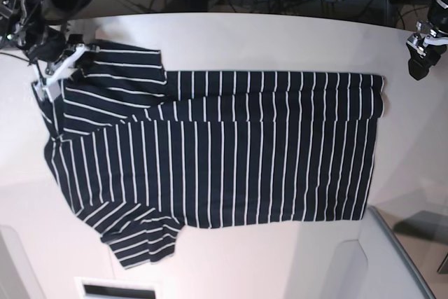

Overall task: Layout the t-shirt on the table in an organized manner, then fold the t-shirt properly
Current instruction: 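Grasp the sleeve near the right gripper and tuck it inward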

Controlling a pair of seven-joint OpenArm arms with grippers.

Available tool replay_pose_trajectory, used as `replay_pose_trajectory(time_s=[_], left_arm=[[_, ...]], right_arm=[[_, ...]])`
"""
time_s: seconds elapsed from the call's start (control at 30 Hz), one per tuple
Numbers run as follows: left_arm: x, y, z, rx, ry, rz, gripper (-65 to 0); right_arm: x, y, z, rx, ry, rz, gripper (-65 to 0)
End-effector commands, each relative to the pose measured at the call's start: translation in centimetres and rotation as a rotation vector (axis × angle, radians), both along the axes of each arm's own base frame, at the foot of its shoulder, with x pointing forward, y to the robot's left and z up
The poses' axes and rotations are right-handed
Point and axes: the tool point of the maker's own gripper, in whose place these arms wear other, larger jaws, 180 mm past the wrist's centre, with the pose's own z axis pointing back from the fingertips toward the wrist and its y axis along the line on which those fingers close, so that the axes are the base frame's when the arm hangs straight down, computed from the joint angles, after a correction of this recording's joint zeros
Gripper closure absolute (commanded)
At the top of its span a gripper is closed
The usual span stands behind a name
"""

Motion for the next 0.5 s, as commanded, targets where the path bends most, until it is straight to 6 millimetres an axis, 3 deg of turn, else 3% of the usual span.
replay_pose_trajectory(time_s=[0.0, 0.27, 0.47], left_arm=[[0.4, 0.5, 1.2, 0.029, -0.031, -0.009, -58.7], [0.3, 0.4, 1.1, 0.026, -0.027, -0.009, -58.6], [-0.2, 0.4, 0.9, 0.027, -0.015, -0.008, -58.6]], right_arm=[[3.0, -0.6, 2.3, -0.017, -0.093, 0.008, -1.5], [10.3, -0.3, 6.4, -0.024, -0.163, 0.048, -1.5], [14.2, 1.9, 6.8, 0.03, -0.16, 0.056, -1.4]])
